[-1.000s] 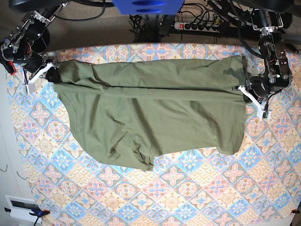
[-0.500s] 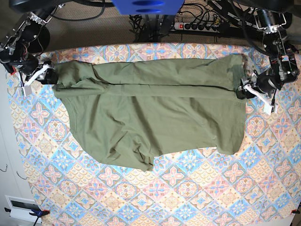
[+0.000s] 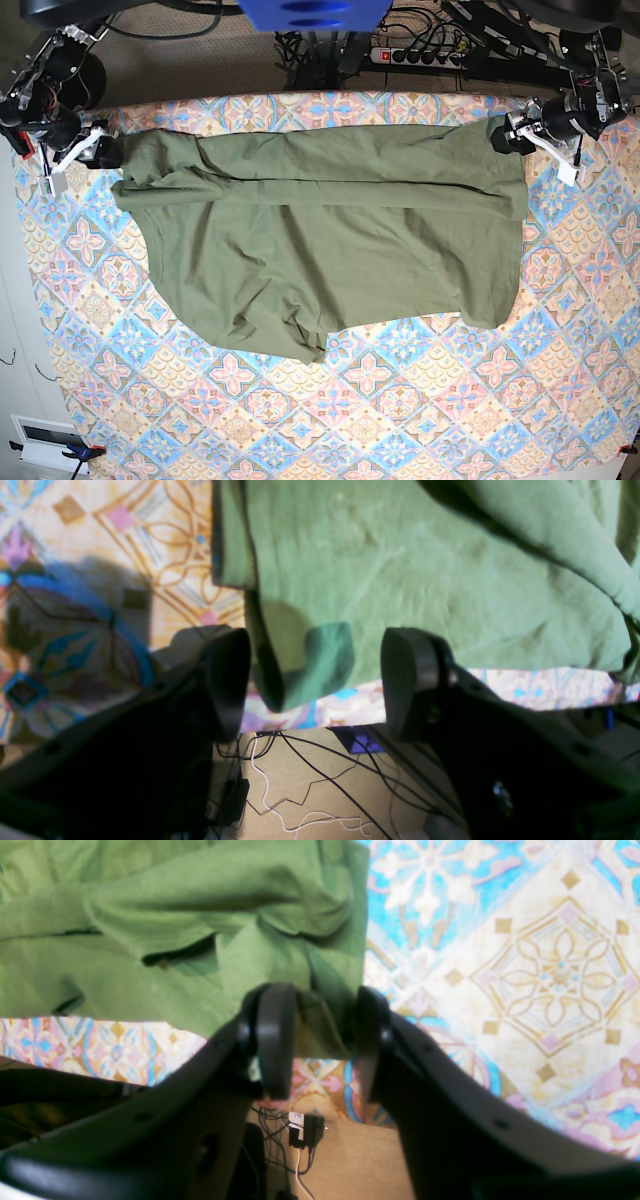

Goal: Layout the t-shirt on the table in an organized manner, then fold the t-shirt properly
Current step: 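Pull the shirt edge taut with both grippers to smooth it flat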

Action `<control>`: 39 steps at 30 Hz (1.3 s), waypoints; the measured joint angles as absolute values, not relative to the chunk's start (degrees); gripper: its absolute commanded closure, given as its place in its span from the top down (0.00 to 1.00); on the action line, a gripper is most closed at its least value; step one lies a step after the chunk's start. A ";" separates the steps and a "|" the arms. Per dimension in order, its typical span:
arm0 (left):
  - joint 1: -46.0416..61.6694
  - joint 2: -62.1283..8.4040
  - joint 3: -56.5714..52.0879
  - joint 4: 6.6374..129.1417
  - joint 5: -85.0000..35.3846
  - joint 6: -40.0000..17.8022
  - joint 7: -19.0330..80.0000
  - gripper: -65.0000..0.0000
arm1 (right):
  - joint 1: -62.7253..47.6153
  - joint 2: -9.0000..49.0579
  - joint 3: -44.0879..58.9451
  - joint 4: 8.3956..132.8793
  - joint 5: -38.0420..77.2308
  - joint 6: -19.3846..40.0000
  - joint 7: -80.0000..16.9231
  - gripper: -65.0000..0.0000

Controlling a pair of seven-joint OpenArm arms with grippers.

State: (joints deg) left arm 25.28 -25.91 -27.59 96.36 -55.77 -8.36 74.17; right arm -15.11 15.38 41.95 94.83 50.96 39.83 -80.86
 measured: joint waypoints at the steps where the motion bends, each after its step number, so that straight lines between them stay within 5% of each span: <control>1: 24.69 -24.97 -27.51 95.37 -55.05 -8.25 73.97 0.63 | -15.09 15.38 41.95 94.83 50.85 39.83 -80.86 0.32; 11: 13.93 -17.34 -24.49 86.98 -48.64 -9.13 72.69 0.60 | -14.98 15.35 41.93 94.83 51.03 39.86 -80.82 0.32; 13: 13.69 -17.12 -24.51 87.00 -47.27 -9.19 72.36 0.43 | -15.90 15.42 41.98 94.83 50.98 39.83 -80.82 0.32; 16: 12.71 -17.30 -23.90 86.78 -44.82 -8.78 72.38 0.03 | -16.86 15.27 42.89 94.83 50.74 39.86 -81.08 0.32; 17: 12.67 -17.30 -23.90 86.52 -44.75 -8.43 72.36 0.00 | -17.32 15.33 42.89 94.83 50.78 39.83 -80.88 0.32; 39: 13.19 -36.01 -15.46 85.49 -44.69 -8.64 72.79 0.00 | -20.99 15.51 35.18 100.79 51.05 39.86 -80.62 0.32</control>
